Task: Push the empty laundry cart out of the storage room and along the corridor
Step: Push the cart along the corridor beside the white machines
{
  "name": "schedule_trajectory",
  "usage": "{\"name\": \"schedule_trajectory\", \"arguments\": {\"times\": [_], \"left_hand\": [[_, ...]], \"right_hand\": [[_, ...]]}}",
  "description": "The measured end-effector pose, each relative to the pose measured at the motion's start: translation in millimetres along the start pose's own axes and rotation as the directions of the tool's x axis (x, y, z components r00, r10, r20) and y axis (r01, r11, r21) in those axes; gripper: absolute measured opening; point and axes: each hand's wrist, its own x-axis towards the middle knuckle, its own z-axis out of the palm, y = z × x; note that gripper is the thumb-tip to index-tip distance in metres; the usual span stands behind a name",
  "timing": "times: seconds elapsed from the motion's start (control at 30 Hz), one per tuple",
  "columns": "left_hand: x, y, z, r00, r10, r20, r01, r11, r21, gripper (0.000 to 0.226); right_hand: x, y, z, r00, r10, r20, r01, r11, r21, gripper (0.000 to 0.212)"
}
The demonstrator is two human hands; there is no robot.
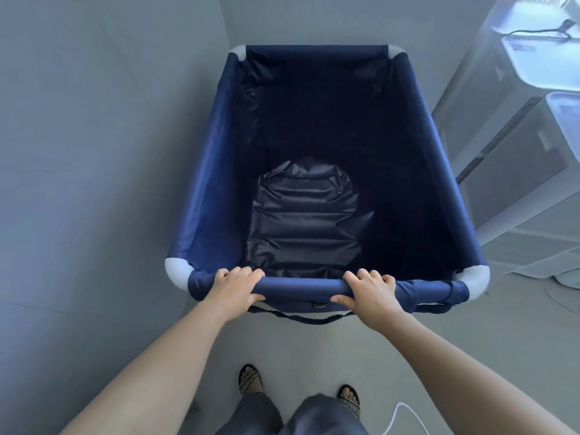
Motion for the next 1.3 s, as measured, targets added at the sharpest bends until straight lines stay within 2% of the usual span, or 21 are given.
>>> {"name": "schedule_trajectory", "arguments": {"times": [0.23,0.37,0.43,0.53,0.8,1.0,1.3], "left_hand": [[18.0,-32.8,-10.2,0.996,0.082,-0.027,-0.080,0.995,0.057,0.036],[20.9,-34.7,-5.7,0.991,0.101,-0.088,-0.095,0.993,0.075,0.051],[21.6,-29.4,-4.8,0.982,0.145,-0.125,-0.140,0.989,0.046,0.057],[27.9,-6.4,-5.0,0.963,0.245,-0.109,-0.242,0.970,0.035,0.056],[39.3,21.0,-15.3,0.988,0.155,-0.015,-0.153,0.984,0.095,0.043],[48.4,22.8,-22.7,0.991,0.130,0.038,-0.134,0.979,0.150,0.043],[64.0,8.7,-34.0,0.982,0.180,0.059,-0.188,0.966,0.176,0.040]], "right_hand": [[11.6,-26.4,-3.6,0.996,0.076,-0.046,-0.075,0.997,0.020,0.057],[11.1,-26.8,-4.4,0.993,0.092,-0.077,-0.084,0.991,0.102,0.055],[9.5,-24.3,-4.0,0.989,0.090,-0.113,-0.072,0.985,0.157,0.053],[7.9,-12.9,-4.4,0.987,0.069,-0.145,-0.040,0.981,0.190,0.051],[11.4,10.6,-3.0,0.997,-0.001,-0.074,0.004,0.999,0.035,0.062],[22.6,17.0,-5.7,0.996,-0.065,-0.059,0.068,0.997,0.044,0.062],[34.6,2.3,-12.7,0.998,0.010,-0.056,-0.011,1.000,-0.004,0.060]]}}
